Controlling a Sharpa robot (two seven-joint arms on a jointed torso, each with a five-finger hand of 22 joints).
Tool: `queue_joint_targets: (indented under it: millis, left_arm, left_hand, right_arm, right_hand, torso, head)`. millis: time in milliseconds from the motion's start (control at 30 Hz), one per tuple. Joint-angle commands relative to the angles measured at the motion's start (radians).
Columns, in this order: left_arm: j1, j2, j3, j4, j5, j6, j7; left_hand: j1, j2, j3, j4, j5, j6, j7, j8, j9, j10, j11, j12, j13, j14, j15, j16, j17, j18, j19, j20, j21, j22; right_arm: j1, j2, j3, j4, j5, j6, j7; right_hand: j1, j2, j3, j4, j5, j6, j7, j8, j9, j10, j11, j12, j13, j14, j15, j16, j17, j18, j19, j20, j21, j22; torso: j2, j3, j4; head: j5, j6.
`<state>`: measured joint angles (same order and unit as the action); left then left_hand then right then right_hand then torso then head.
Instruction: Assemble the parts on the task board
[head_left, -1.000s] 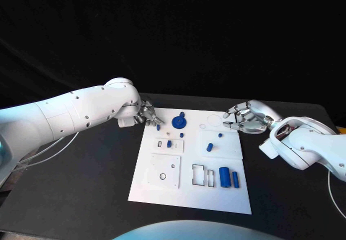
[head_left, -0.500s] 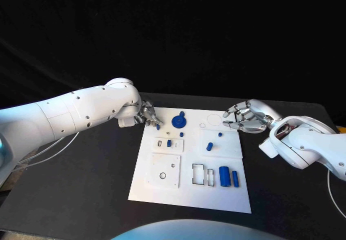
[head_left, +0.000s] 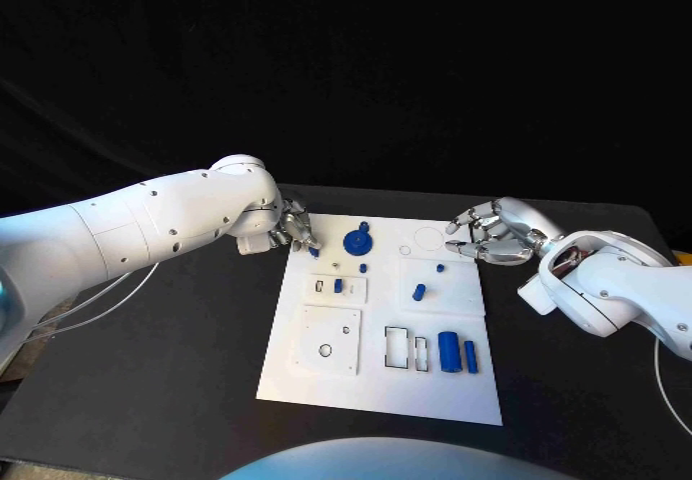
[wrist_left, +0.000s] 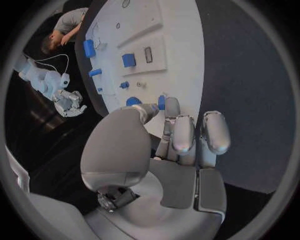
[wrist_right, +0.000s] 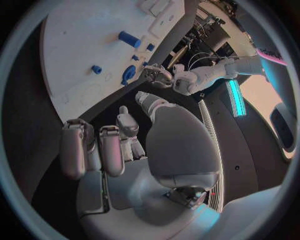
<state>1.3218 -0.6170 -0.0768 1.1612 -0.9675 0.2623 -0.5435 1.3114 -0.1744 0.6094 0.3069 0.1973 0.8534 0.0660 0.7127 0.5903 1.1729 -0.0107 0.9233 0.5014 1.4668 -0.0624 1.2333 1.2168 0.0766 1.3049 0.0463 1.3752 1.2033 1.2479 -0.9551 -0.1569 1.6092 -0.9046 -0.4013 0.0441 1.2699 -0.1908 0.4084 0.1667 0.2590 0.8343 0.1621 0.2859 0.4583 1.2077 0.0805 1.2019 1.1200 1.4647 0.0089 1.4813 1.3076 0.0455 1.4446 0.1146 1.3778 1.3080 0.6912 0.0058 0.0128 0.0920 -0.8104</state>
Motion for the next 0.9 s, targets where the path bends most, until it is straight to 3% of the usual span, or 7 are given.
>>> queue_joint_targets:
  millis: [33,400,567,667,900]
  left_arm:
    - [0.0,-0.007,0.001,0.009,0.068,-0.024,0.008]
    - [-0.001,-0.067,0.008,0.09,0.133,-0.064,0.001]
    - [-0.002,-0.119,0.01,0.169,0.145,-0.092,0.004]
    - [-0.009,-0.147,0.01,0.219,0.129,-0.103,0.011]
    - [-0.03,-0.175,0.009,0.282,0.082,-0.146,0.013]
  left_hand:
    - [-0.015,-0.009,0.157,-0.141,-0.004,-0.008,-0.002,0.012,0.08,0.011,-0.001,0.009,0.013,0.008,-0.007,-0.001,0.002,0.006,0.011,-0.001,0.005,0.004]
    - [-0.041,-0.023,0.198,-0.167,-0.003,-0.007,-0.004,0.025,0.09,0.031,-0.003,0.033,0.044,0.008,-0.009,0.0,0.003,0.004,0.018,-0.002,0.012,0.016]
    - [-0.055,-0.034,0.225,-0.184,0.001,-0.001,-0.007,0.033,0.095,0.046,-0.006,0.049,0.066,0.009,-0.012,0.001,0.004,0.001,0.029,-0.004,0.021,0.032]
    - [-0.063,-0.042,0.244,-0.194,0.003,0.001,-0.008,0.037,0.097,0.049,-0.008,0.051,0.067,0.009,-0.013,0.001,0.004,-0.002,0.039,-0.006,0.029,0.046]
    - [-0.085,-0.061,0.282,-0.213,0.011,0.011,-0.012,0.046,0.102,0.07,-0.012,0.069,0.092,0.01,-0.017,0.002,0.005,-0.006,0.054,-0.01,0.042,0.068]
  right_arm:
    - [-0.001,0.001,0.0,0.0,-0.006,0.004,0.002]
    - [-0.001,0.001,0.0,-0.001,-0.006,0.003,0.003]
    - [-0.001,0.0,0.0,-0.001,-0.006,0.003,0.003]
    - [-0.001,-0.001,0.0,-0.002,-0.006,0.003,0.003]
    - [-0.001,-0.001,0.0,-0.002,-0.006,0.003,0.004]
  right_hand:
    - [-0.005,0.004,0.001,0.007,-0.002,-0.005,0.002,0.004,0.001,-0.004,-0.001,-0.004,0.0,0.058,-0.004,-0.006,0.065,0.008,-0.007,-0.003,-0.004,0.123]
    - [-0.005,0.004,0.001,0.007,-0.001,-0.005,0.002,0.004,0.001,-0.004,-0.001,-0.004,-0.001,0.057,-0.004,-0.007,0.064,0.008,-0.008,-0.003,-0.006,0.122]
    - [-0.005,0.004,0.001,0.007,-0.001,-0.005,0.002,0.004,0.001,-0.004,-0.001,-0.004,-0.001,0.057,-0.004,-0.007,0.064,0.008,-0.008,-0.003,-0.006,0.122]
    - [-0.005,0.004,0.001,0.007,-0.001,-0.005,0.002,0.004,0.001,-0.004,-0.001,-0.004,-0.001,0.057,-0.004,-0.007,0.064,0.008,-0.008,-0.003,-0.006,0.122]
    - [-0.005,0.004,0.001,0.007,-0.001,-0.005,0.002,0.004,0.001,-0.004,-0.001,-0.004,-0.001,0.057,-0.004,-0.007,0.064,0.008,-0.008,-0.003,-0.006,0.122]
  torso:
    - [0.0,-0.0003,0.0007]
    - [-0.002,0.0009,0.0027]
    - [-0.002,0.0005,0.0036]
    - [-0.003,-0.0005,0.0044]
    - [-0.004,0.0004,0.0045]
  head:
    - [0.0,-0.001]
    - [0.001,0.0]
    - [0.003,-0.002]
    - [0.005,-0.002]
    - [0.007,-0.005]
